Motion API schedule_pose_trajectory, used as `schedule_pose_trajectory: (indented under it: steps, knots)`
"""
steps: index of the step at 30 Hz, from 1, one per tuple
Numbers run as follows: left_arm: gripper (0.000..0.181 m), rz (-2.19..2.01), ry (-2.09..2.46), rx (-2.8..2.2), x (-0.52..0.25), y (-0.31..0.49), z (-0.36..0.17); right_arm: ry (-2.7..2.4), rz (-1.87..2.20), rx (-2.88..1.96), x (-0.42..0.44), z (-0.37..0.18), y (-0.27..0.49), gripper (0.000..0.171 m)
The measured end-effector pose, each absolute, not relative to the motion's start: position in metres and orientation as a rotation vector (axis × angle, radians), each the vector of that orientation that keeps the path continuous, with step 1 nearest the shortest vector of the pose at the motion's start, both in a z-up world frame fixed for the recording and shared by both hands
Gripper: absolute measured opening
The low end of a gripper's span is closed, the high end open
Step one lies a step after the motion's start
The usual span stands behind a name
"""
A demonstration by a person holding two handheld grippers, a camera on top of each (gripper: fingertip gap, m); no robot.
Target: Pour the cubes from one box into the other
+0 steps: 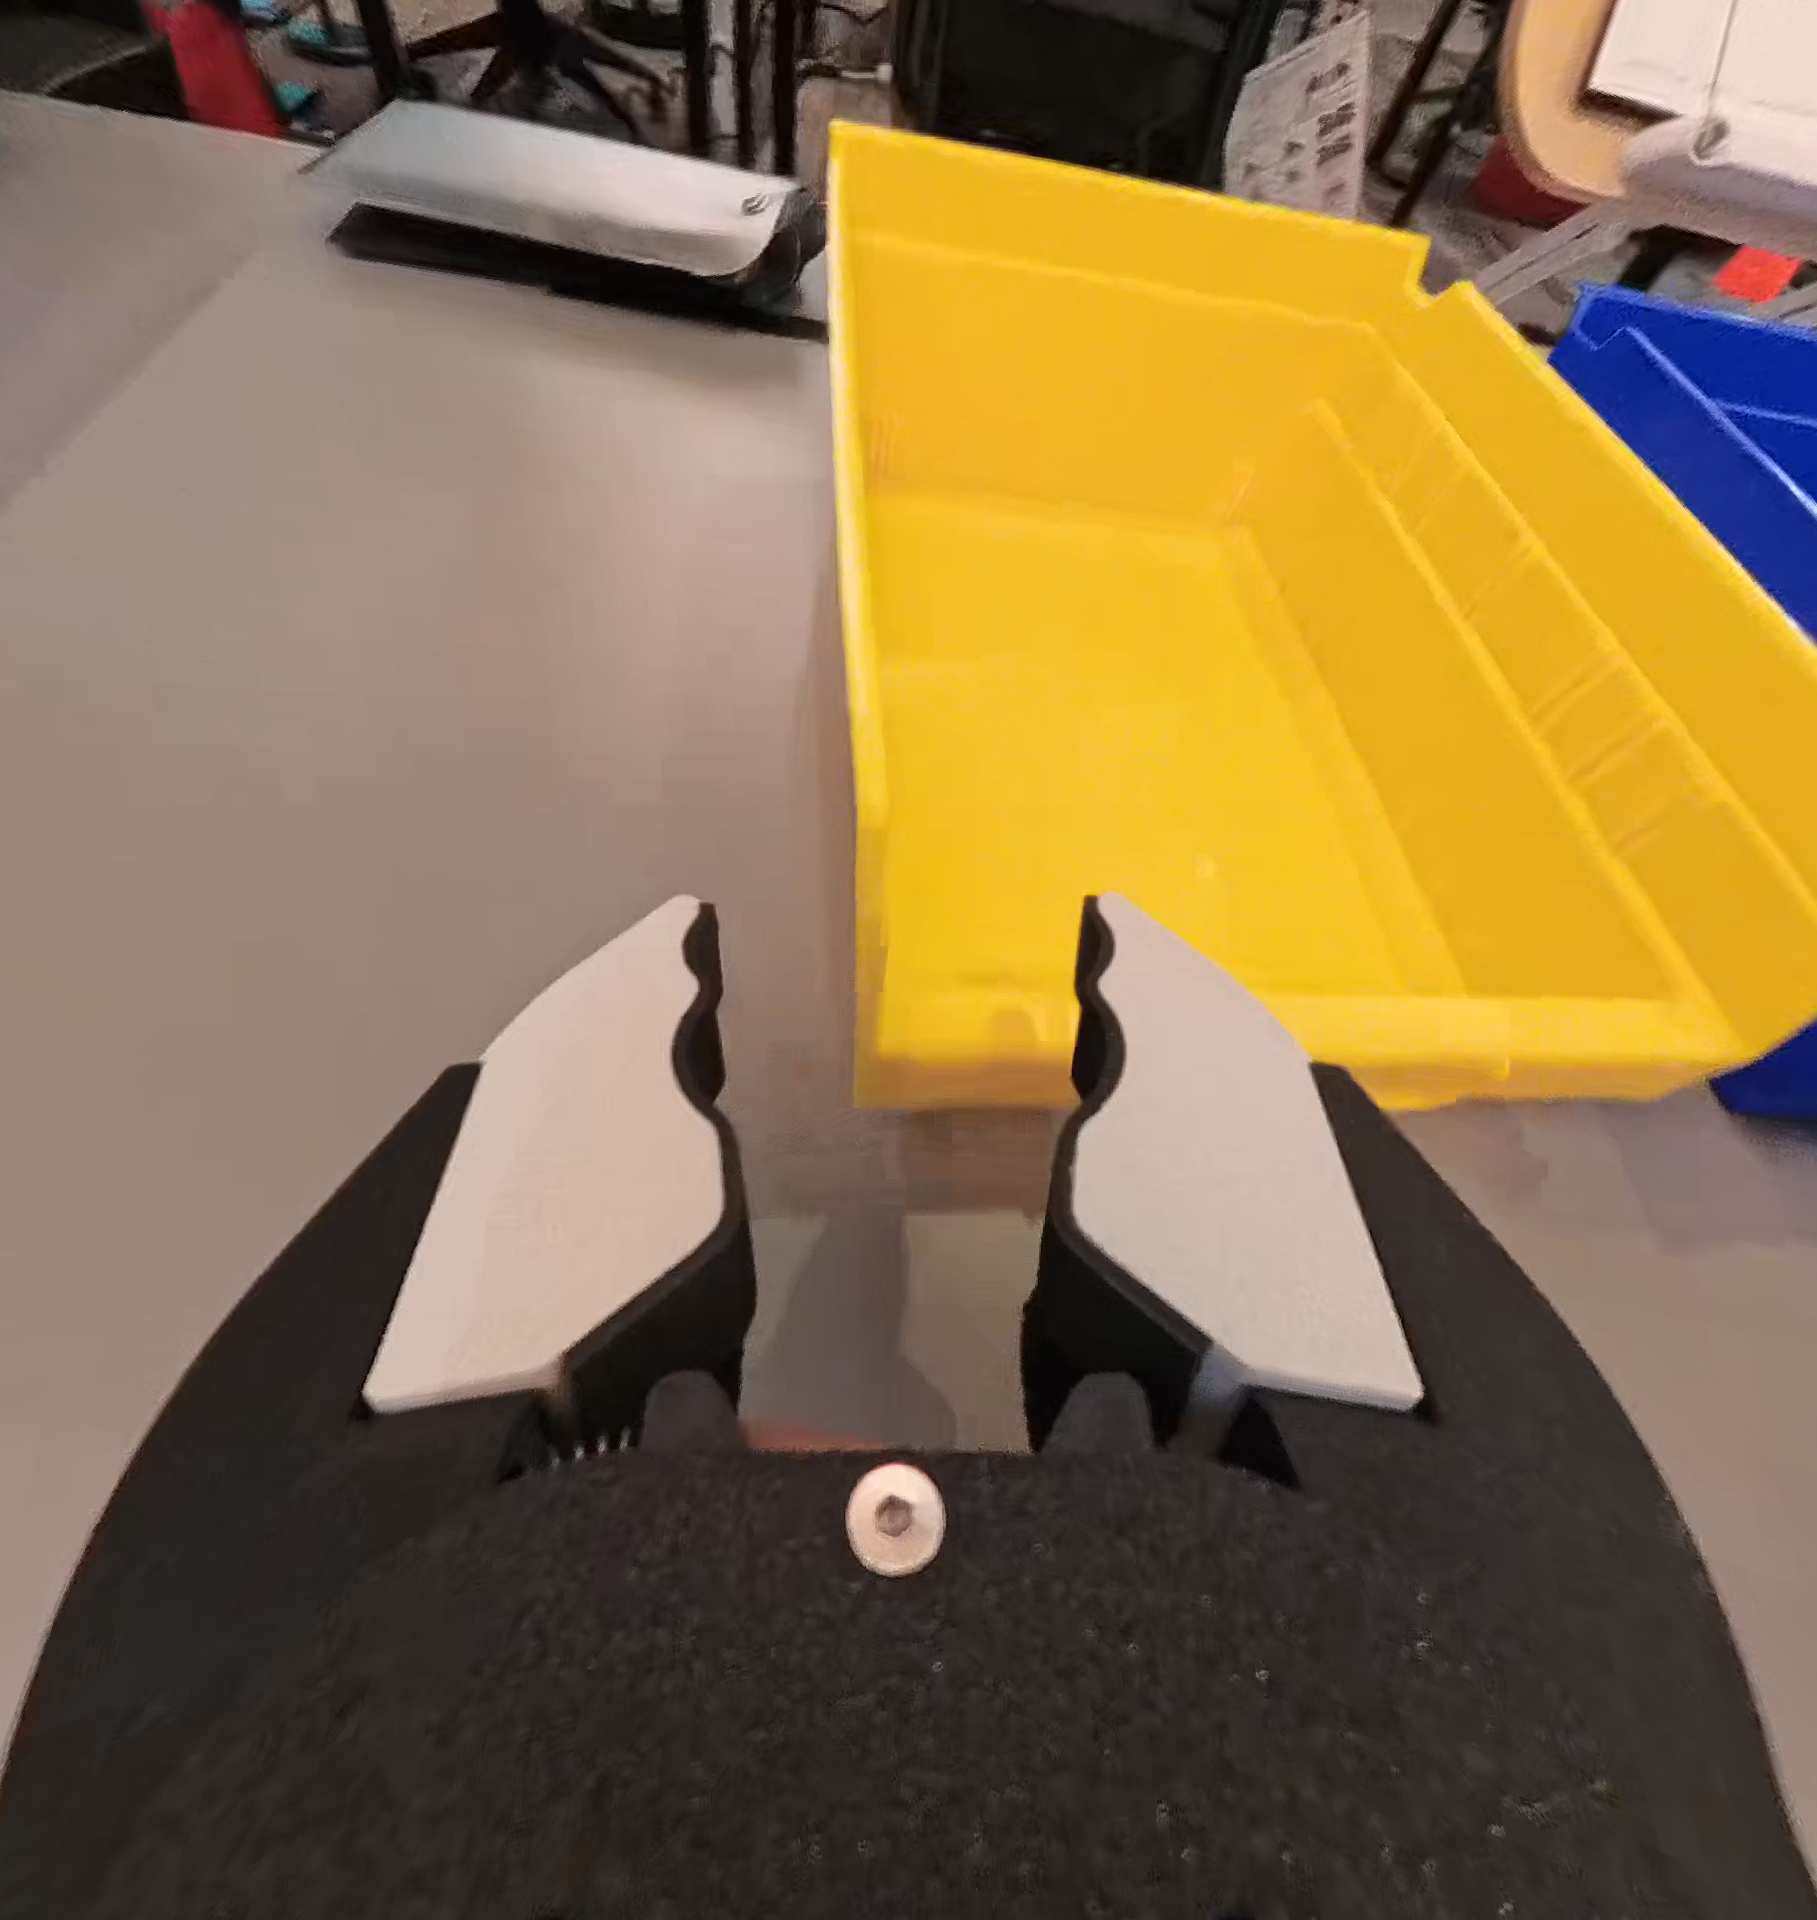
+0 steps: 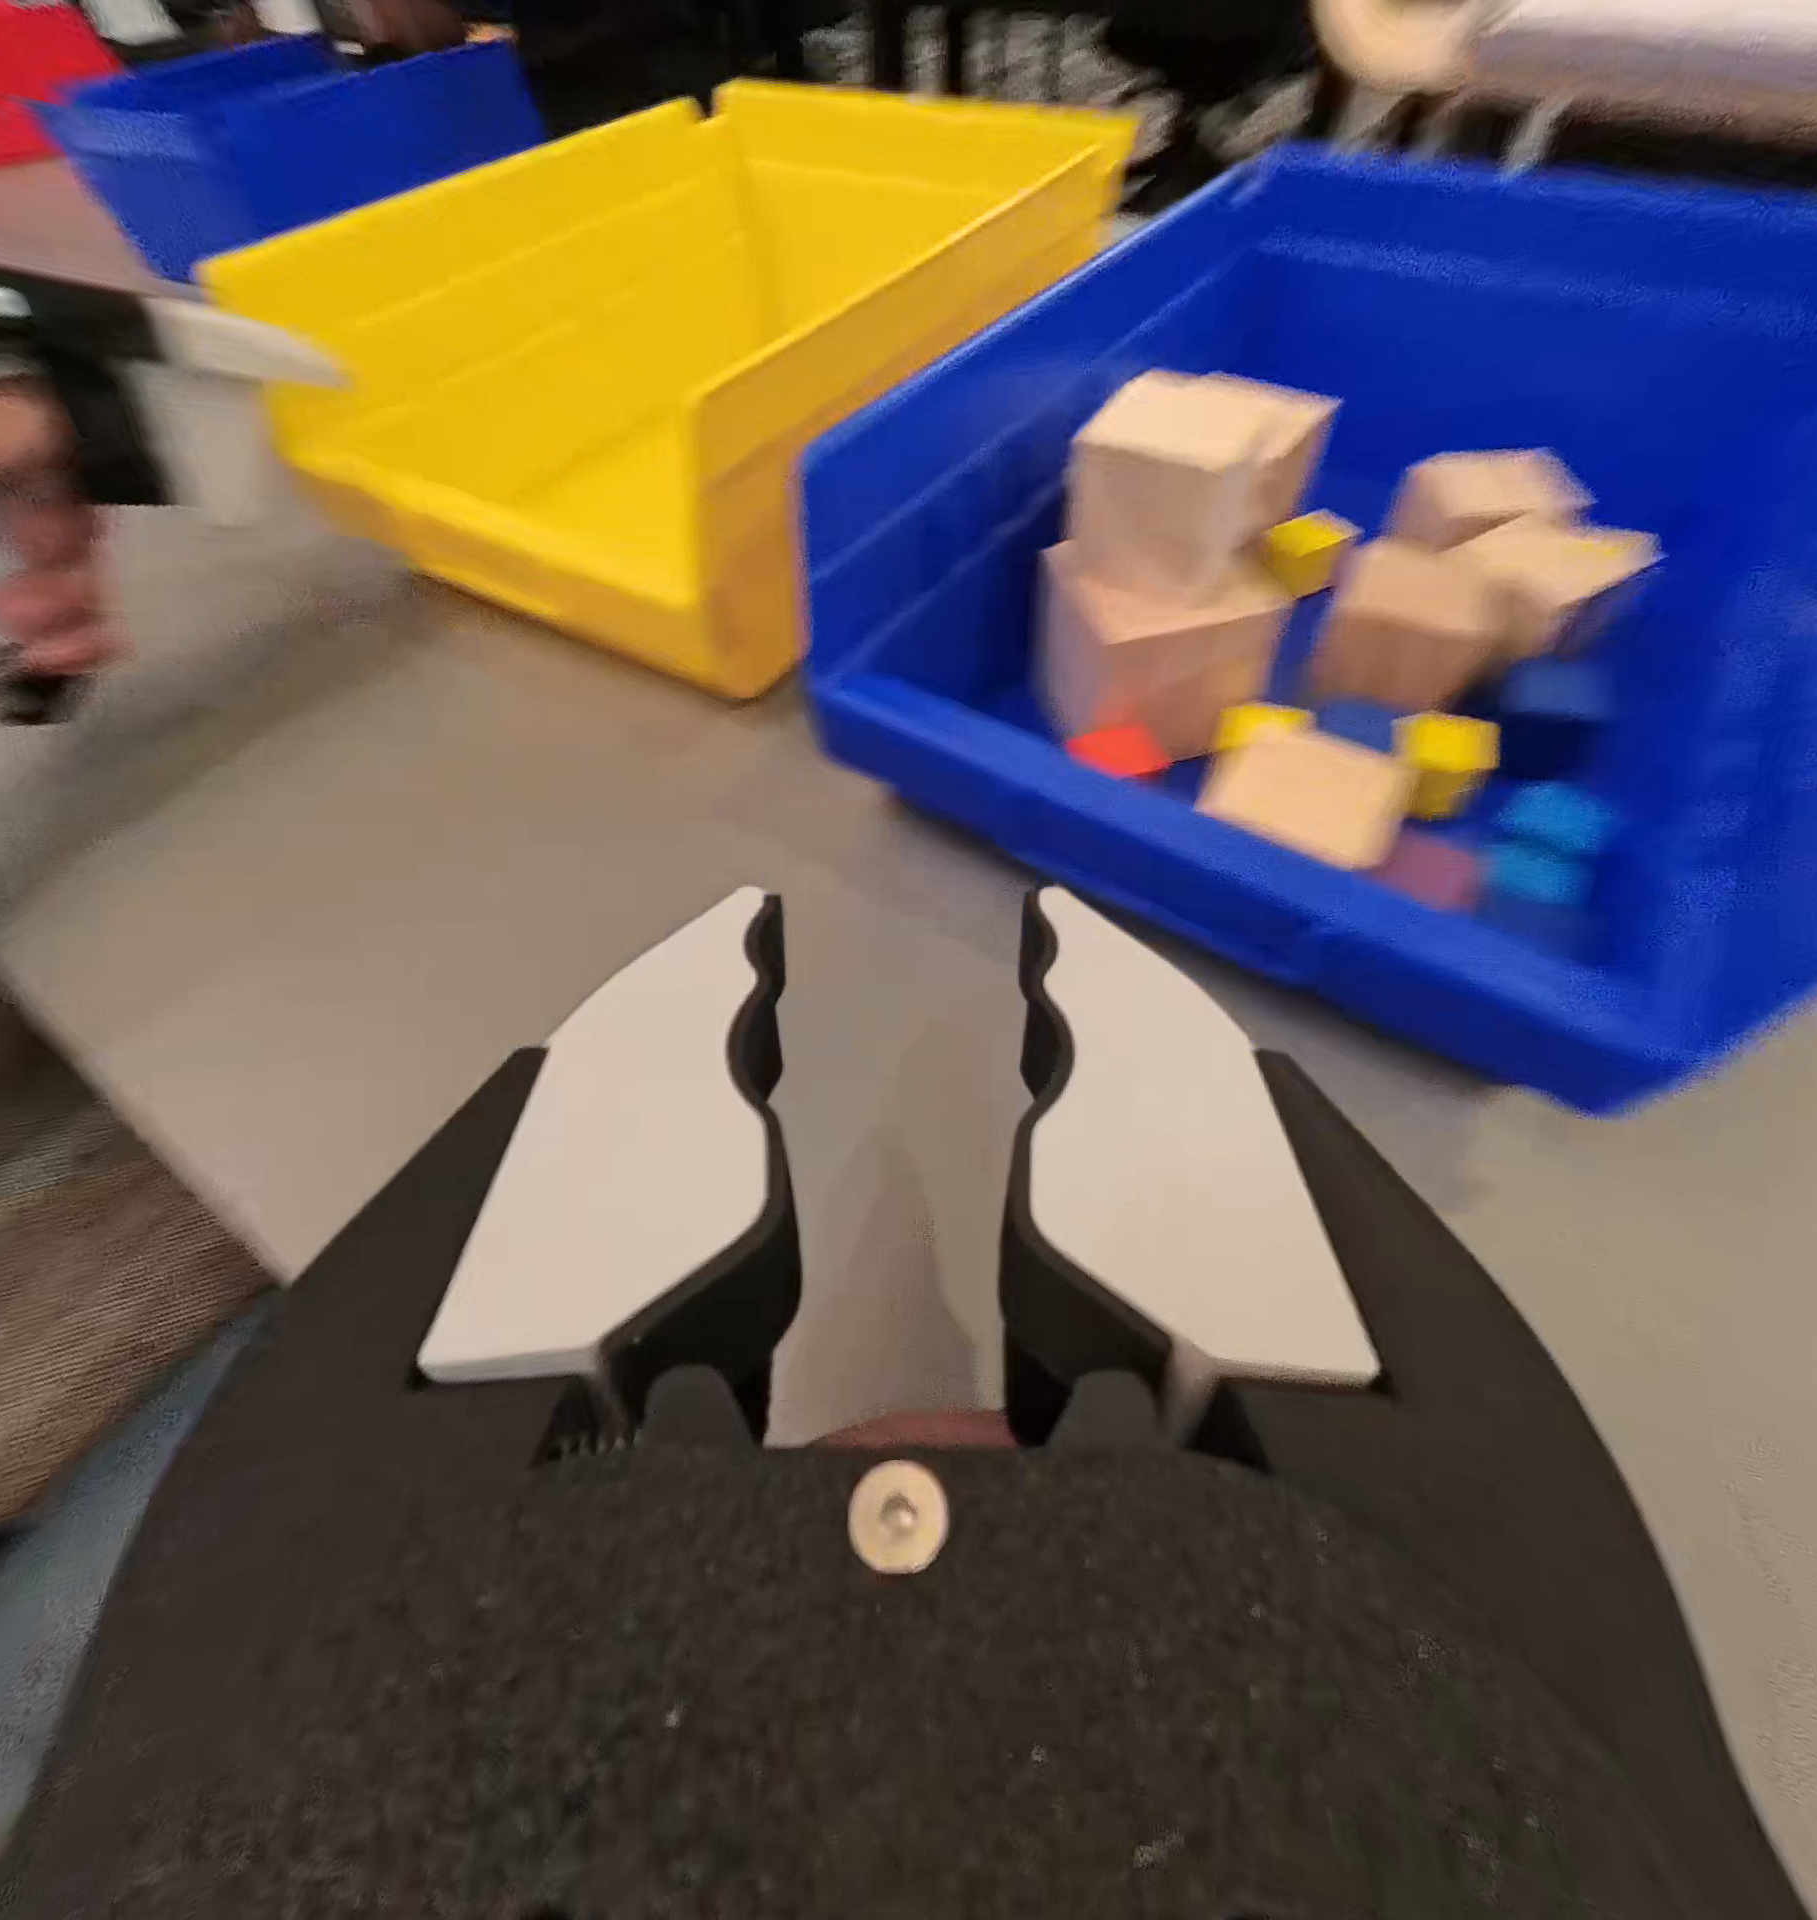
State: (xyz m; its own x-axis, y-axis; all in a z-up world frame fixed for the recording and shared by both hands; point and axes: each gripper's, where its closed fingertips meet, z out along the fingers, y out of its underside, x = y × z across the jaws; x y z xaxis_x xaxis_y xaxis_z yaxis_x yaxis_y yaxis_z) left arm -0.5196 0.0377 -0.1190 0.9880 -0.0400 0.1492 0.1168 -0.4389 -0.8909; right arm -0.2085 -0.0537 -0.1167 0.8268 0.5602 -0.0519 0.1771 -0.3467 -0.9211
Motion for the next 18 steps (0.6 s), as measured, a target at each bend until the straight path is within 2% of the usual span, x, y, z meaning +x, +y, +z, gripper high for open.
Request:
schedule_pose_trajectory:
  steps: [1, 3, 6, 9, 13, 17, 18]
  knots:
    - [0.063, -0.179, -0.038, -2.026, -0.518, 0.049, -0.120, -0.550, 0.549, -1.946, -0.226, -0.123, -0.062, 0.043]
    - [0.035, -0.195, -0.036, -2.050, -0.517, 0.066, -0.125, -0.504, 0.713, -1.992, -0.251, -0.132, -0.074, 0.040]
    - [0.005, -0.221, -0.082, -2.087, -0.521, 0.066, -0.127, -0.509, 0.641, -2.007, -0.268, -0.141, -0.076, 0.035]
    - [0.004, -0.147, -0.098, -2.088, -0.527, 0.033, -0.126, -0.591, 0.561, -1.976, -0.292, -0.136, -0.074, 0.038]
    - [0.003, -0.026, -0.175, -2.111, -0.530, -0.026, -0.127, -0.559, 0.479, -1.963, -0.319, -0.127, -0.056, 0.052]
    - [0.003, 0.016, -0.222, -2.105, -0.525, -0.077, -0.127, -0.495, 0.421, -2.004, -0.336, -0.134, -0.042, 0.050]
    - [0.003, 0.008, -0.229, -2.098, -0.523, -0.087, -0.127, -0.529, 0.457, -2.017, -0.342, -0.137, -0.045, 0.040]
